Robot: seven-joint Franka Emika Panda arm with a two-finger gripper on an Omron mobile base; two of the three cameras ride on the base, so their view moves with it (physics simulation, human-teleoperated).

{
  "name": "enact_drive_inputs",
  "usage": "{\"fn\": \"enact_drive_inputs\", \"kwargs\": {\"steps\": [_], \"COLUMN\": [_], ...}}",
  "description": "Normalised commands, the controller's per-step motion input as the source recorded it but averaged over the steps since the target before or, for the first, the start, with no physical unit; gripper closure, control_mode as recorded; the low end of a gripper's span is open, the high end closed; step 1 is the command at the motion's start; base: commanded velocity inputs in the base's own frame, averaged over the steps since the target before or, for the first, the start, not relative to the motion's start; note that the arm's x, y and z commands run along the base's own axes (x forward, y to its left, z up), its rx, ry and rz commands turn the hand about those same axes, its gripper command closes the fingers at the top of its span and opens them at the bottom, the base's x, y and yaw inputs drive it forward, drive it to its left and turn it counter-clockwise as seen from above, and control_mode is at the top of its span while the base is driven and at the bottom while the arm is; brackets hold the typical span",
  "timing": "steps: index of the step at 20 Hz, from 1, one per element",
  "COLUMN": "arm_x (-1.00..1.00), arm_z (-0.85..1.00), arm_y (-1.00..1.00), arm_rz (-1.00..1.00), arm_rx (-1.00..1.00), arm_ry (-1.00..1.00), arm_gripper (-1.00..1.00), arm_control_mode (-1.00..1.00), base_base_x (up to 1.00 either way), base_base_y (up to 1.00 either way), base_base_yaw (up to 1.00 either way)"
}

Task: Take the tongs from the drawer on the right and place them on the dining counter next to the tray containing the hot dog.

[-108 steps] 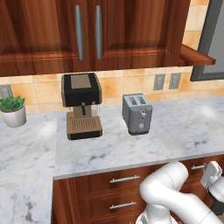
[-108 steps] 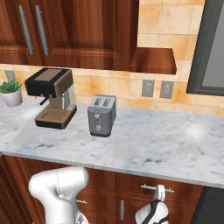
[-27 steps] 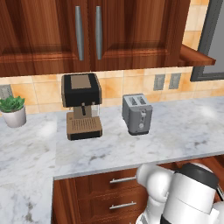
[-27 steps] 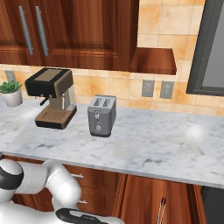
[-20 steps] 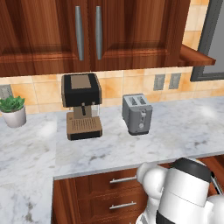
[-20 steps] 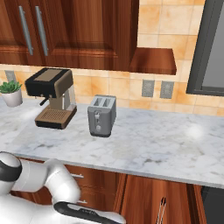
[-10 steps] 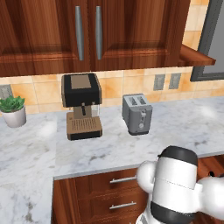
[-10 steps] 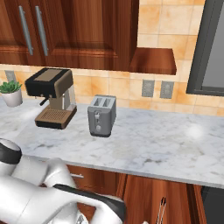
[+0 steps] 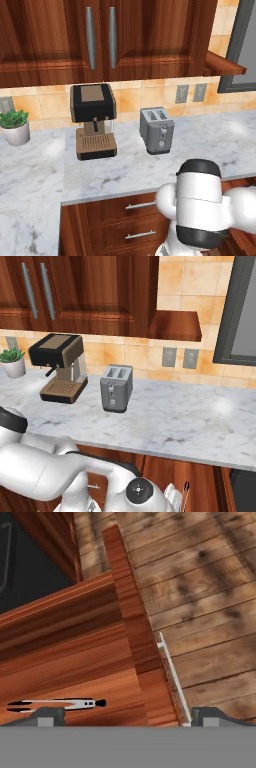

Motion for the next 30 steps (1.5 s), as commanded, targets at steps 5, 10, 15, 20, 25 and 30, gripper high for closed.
{"fn": "enact_drive_inputs", "kwargs": {"steps": [5,10,15,20,25,30], "arm_x": [0.21,0.11,-0.06,-0.15,0.12,0.37], "arm_z": [0.07,0.41,0.21,0.99,0.80,0.16], "arm_y": [-0.08,0.00,-0.01,0.04,0.16,0.29], "arm_rz": [0.04,0.12,0.01,0.06,0.30,0.49], "arm_rx": [0.02,0.02,0.01,0.00,0.00,0.00], "arm_ry": [0.09,0.09,-0.04,-0.18,0.01,0.11], "arm_gripper": [-1.00,-1.00,-1.00,-1.00,-1.00,-1.00], "arm_control_mode": [-1.00,-1.00,-1.00,-1.00,-1.00,-1.00], "base_base_x": [0.00,0.00,0.00,0.00,0.00,0.00], "base_base_y": [0.00,0.00,0.00,0.00,0.00,0.00], "base_base_yaw": [0.00,0.00,0.00,0.00,0.00,0.00]}}
